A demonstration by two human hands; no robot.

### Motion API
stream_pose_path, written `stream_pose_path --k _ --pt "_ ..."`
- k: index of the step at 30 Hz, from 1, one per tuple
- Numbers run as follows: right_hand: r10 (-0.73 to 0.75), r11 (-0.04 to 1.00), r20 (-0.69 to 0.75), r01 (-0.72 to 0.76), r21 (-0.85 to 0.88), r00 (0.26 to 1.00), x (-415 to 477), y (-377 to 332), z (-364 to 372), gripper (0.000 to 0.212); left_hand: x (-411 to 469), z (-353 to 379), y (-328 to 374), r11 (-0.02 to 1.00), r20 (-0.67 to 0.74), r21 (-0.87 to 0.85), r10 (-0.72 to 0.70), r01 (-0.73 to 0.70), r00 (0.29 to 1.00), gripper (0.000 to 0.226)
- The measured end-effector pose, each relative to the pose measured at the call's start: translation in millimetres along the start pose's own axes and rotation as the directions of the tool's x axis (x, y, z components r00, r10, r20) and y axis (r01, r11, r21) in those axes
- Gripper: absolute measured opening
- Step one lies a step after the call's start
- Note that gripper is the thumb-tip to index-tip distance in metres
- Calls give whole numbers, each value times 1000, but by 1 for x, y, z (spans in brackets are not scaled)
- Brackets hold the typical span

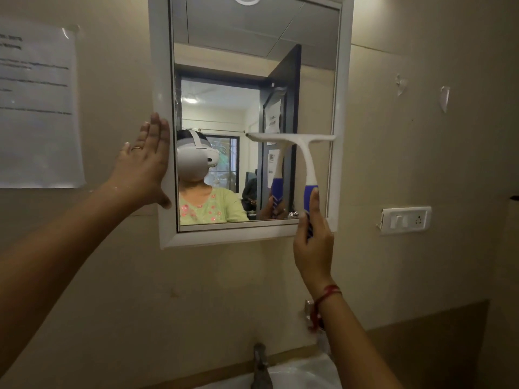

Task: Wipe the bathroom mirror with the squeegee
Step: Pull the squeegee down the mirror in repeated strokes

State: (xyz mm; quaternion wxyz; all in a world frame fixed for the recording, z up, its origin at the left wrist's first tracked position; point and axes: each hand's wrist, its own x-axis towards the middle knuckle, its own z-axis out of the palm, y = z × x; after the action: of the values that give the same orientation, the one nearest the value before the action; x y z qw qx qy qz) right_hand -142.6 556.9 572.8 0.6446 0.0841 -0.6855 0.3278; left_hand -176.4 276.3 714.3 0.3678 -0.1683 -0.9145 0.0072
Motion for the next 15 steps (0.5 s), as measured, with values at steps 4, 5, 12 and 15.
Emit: stream_pose_path --k 4,5,12,15 --pt "11 1000 8 -11 -21 1000 13 4 1 56 1 1 0 1000 -3 -19 -3 3 1000 155" --pt "19 999 18 -18 -35 1000 4 8 0 57 1 2 0 1000 -5 -23 -5 4 1000 155" --pt "68 997 78 -65 -41 995 -91 31 -14 67 0 2 2 1000 -9 -29 -6 5 1000 155" --pt "77 996 68 -74 -52 995 -78 24 -14 58 0 1 2 999 -14 -33 -3 2 1000 155"
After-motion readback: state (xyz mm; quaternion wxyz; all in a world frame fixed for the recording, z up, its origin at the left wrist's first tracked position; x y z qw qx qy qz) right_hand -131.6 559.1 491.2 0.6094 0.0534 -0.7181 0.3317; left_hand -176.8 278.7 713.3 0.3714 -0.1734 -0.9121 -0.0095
